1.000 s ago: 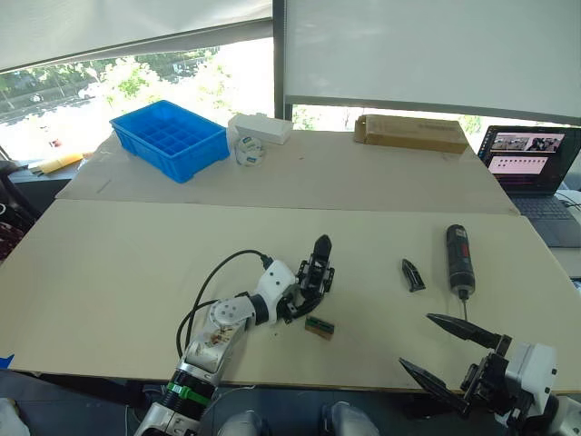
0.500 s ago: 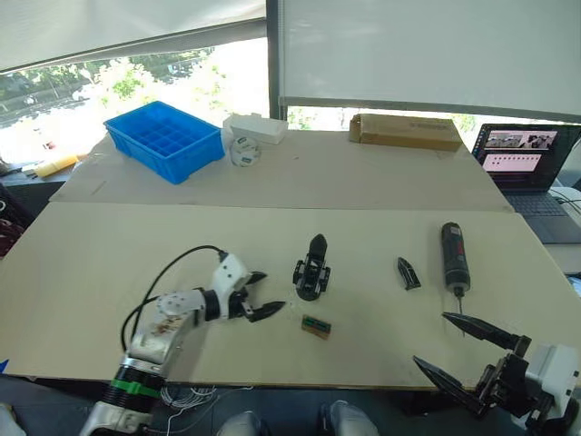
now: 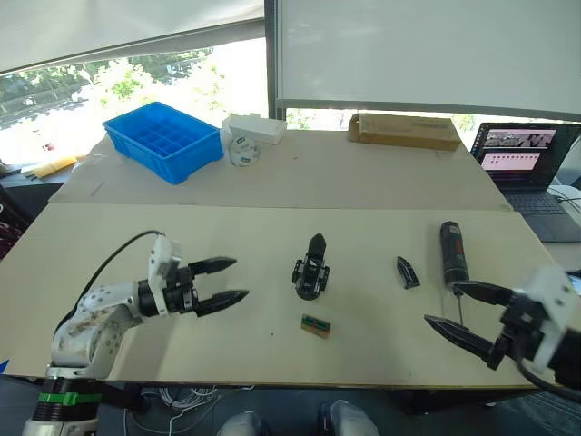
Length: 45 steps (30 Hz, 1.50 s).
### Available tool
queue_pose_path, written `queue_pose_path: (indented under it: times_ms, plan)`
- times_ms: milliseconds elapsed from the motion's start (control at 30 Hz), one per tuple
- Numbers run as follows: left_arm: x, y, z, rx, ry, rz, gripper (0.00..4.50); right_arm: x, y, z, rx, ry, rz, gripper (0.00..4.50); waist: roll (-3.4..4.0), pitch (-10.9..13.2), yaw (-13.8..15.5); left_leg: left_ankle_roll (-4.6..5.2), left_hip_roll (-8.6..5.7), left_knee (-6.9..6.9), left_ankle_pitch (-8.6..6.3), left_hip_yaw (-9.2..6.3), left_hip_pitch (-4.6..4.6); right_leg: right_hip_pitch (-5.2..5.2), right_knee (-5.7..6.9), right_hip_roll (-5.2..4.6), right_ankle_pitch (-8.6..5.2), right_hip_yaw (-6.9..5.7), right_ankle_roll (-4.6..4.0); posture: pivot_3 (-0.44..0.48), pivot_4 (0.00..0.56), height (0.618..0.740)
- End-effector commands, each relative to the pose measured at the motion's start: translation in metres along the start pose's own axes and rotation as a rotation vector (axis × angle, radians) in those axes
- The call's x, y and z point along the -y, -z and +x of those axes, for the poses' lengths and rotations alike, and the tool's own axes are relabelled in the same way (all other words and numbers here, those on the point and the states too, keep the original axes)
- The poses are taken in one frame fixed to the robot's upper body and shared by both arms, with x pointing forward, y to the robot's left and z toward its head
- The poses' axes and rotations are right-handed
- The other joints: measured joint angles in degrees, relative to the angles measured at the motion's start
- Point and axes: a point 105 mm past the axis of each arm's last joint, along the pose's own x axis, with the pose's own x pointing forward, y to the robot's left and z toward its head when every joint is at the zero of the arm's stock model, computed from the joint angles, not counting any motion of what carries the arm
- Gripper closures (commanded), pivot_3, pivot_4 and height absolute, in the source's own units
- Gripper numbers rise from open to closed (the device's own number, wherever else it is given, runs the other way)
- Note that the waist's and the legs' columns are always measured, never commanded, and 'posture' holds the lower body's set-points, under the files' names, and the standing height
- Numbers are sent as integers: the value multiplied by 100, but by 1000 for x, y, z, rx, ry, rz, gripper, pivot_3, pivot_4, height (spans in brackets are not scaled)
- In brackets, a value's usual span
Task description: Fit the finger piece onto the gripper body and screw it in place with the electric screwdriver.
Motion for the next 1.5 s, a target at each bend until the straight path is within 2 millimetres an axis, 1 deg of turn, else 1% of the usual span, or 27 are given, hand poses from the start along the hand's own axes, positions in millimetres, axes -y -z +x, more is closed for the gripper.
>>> queue_pose_path:
  times_ms: [33,100,167,200,267,333,433,533,600,700,767,867,967,1067,1167,1200,1300,1333,1400,1433,1467,1500]
  plan:
    - [21,-36,12,72,153,-43,39,14,-1,9,-156,41,66,0,-1,1,8,1,-2,-2,0,-3,-6,-1,0,9,5,-3,7,0,150,740]
    - [30,-39,21,37,225,-14,39,32,-7,24,-187,78,154,0,-9,7,-24,1,-7,-1,1,-4,-6,1,-2,23,19,-3,21,0,150,740]
    - [34,-38,25,9,259,-2,39,37,-9,35,-225,76,193,0,-14,8,-62,1,-23,3,1,-3,-9,0,-8,29,22,-1,23,0,150,740]
    - [37,-36,27,-8,281,-17,39,40,-4,41,-292,94,180,0,-13,8,-60,2,-30,3,1,-3,-9,3,-9,29,25,2,30,0,150,740]
    - [41,-33,32,-37,317,-42,39,52,-2,57,-330,168,146,0,-15,8,-75,3,-32,1,2,-3,-12,-1,-9,28,22,-1,37,0,150,740]
    - [41,-31,37,-33,322,-54,39,53,-2,72,-350,166,159,0,-12,9,-83,2,-31,3,3,-3,-29,-12,-8,26,20,-7,40,0,150,740]
    - [44,-29,39,-30,316,-54,39,57,-2,88,-368,175,183,0,-10,11,-87,2,-35,6,4,-2,-36,-15,-7,24,17,-14,49,0,150,740]
    - [47,-27,38,-34,314,-53,39,59,0,95,-389,179,186,0,-6,12,-73,2,-37,6,4,-4,-43,-17,-8,19,12,-30,55,0,150,740]
    - [50,-26,37,-46,317,-67,39,54,7,98,-437,157,179,0,-6,12,-77,1,-39,4,4,-4,-44,-17,-8,17,10,-46,59,0,150,740]
    - [51,-28,37,-34,308,-60,39,57,13,101,-460,186,163,0,-6,12,-93,1,-39,5,4,-6,-43,-17,-6,16,9,-56,61,0,150,740]
    - [53,-28,36,-32,305,-60,39,58,16,101,-461,184,203,0,-5,12,-116,-1,-40,6,5,-5,-42,-17,-2,14,9,-54,61,0,150,740]
    - [54,-27,34,-35,302,-59,39,54,21,103,-466,150,291,0,-6,12,-148,-5,-41,7,8,-5,-37,-14,2,13,9,-51,61,0,150,740]
    - [54,-23,32,-55,298,-3,39,54,29,103,-492,142,316,0,-5,12,-150,-10,-40,7,12,-5,-32,-10,5,15,9,-51,60,0,150,740]
    - [51,-23,33,-43,293,41,0,50,29,104,-488,119,324,772,-4,11,-147,-10,-41,7,13,-5,-30,-9,5,14,9,-52,60,0,150,740]
    - [47,-26,35,-21,287,71,0,49,28,106,-477,117,331,1841,-4,11,-154,-10,-41,6,13,-5,-32,-10,3,15,9,-52,58,0,150,740]
    - [46,-27,36,-19,287,77,0,51,28,106,-473,129,329,2095,-4,11,-157,-10,-41,5,13,-5,-31,-10,4,15,9,-52,58,0,150,740]
    - [43,-28,36,-10,281,87,0,54,28,105,-451,151,309,3240,-4,11,-158,-11,-40,5,14,-5,-30,-9,4,16,9,-52,57,0,150,740]
    - [42,-29,37,0,275,88,0,55,25,104,-423,153,289,3399,-4,11,-158,-11,-40,5,14,-4,-29,-9,5,16,9,-51,57,0,150,740]
    - [43,-34,38,30,283,43,0,51,13,101,-345,125,218,3398,-4,11,-158,-12,-40,3,14,-5,-29,-10,4,17,8,-51,57,0,150,740]
    - [42,-38,39,57,274,29,0,46,0,99,-268,91,183,3398,-3,11,-152,-11,-40,3,14,-5,-29,-10,4,17,8,-51,57,0,150,740]
    - [40,-43,42,88,260,14,0,42,-21,97,-151,78,160,3398,-3,12,-152,-11,-40,2,14,-6,-32,-11,3,15,8,-50,58,0,150,740]
    - [37,-48,45,124,238,5,0,38,-46,92,-9,76,109,3398,-2,12,-151,-11,-40,3,14,-6,-31,-11,4,16,8,-44,58,0,150,740]
